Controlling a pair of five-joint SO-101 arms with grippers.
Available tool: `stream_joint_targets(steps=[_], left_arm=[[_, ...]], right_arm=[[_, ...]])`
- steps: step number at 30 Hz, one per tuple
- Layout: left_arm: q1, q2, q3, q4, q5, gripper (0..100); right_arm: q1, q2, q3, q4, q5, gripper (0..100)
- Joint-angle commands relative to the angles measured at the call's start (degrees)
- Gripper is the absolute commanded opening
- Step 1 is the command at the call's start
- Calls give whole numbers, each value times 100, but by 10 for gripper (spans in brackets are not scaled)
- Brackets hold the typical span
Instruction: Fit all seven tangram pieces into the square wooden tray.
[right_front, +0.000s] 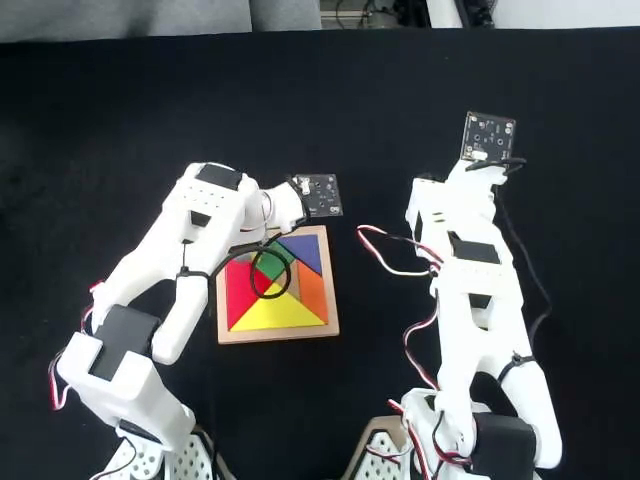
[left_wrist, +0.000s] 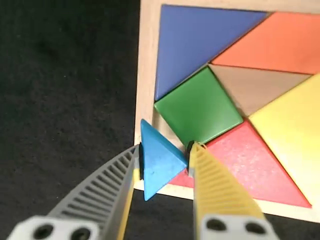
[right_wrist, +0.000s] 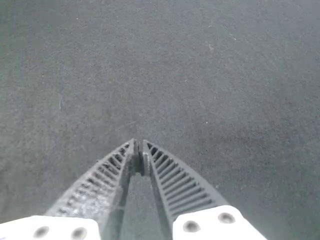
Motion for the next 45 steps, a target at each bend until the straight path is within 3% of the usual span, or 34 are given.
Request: stream_joint_targets(steps=[1,15,20,41,45], left_arm=[[-48,-44,4,-53,-62,145],[277,-70,505,-475,0,145],[462,-123,338,-484,325,145],[-215,-44,-215,-545,299,145],[-251,35,40,-888,299,145]], right_arm=[[-62,-13,-57,-88,53,15],[-62,-13,-57,-88,53,15],[-62,-31,-57,-88,53,15],[-62,-31,-57,-88,53,15],[-62,-31,-48,-88,53,15]])
